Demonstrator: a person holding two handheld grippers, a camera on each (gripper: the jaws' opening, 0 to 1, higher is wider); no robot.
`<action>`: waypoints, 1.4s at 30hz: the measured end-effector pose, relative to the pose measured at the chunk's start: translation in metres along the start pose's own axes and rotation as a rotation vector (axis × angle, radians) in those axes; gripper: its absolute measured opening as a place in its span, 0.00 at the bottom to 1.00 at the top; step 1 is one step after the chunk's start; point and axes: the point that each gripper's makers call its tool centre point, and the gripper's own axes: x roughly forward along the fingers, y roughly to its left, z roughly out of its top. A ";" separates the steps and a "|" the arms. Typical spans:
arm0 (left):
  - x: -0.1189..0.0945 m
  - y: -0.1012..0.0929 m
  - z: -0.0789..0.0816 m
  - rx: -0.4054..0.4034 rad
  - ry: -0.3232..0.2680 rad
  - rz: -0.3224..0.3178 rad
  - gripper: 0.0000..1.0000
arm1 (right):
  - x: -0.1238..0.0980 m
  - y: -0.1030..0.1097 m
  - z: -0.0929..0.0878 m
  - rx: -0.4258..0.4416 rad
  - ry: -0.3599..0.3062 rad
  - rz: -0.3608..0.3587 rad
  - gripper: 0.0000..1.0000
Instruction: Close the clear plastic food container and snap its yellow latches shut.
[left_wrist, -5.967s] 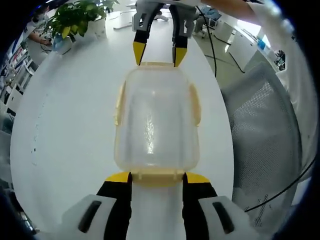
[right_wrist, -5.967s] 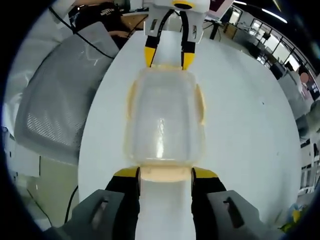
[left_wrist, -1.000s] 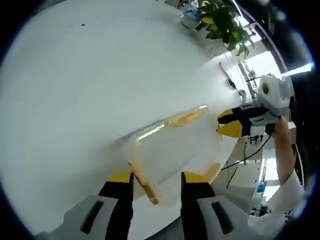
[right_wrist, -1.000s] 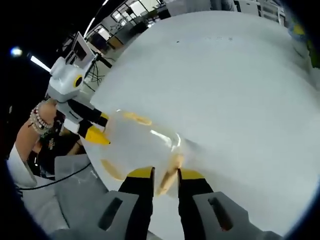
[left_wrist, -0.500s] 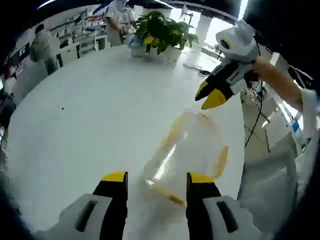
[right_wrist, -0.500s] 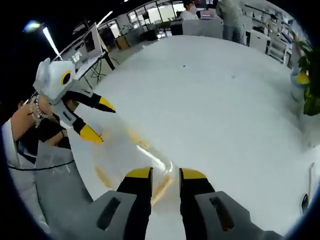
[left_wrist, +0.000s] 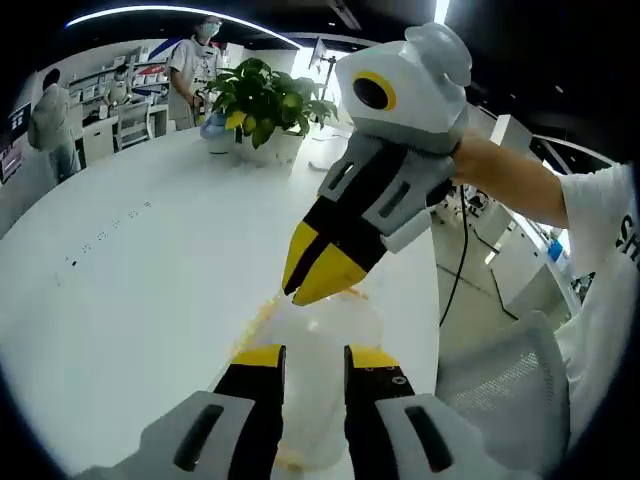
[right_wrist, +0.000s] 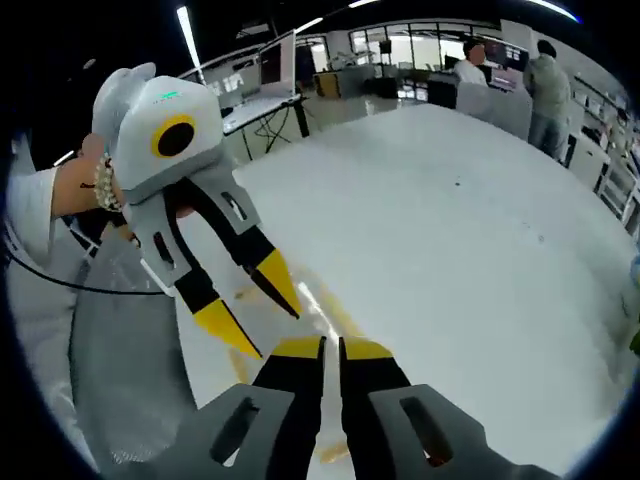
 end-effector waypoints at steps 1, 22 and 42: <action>0.002 -0.001 -0.003 0.026 0.020 -0.002 0.17 | 0.003 0.003 -0.001 -0.008 0.003 0.016 0.00; 0.018 -0.022 -0.014 0.175 0.095 -0.030 0.30 | 0.025 -0.001 -0.006 -0.051 0.070 0.040 0.05; 0.020 -0.031 -0.024 0.264 0.121 -0.027 0.44 | 0.027 -0.010 -0.003 -0.013 0.080 0.055 0.22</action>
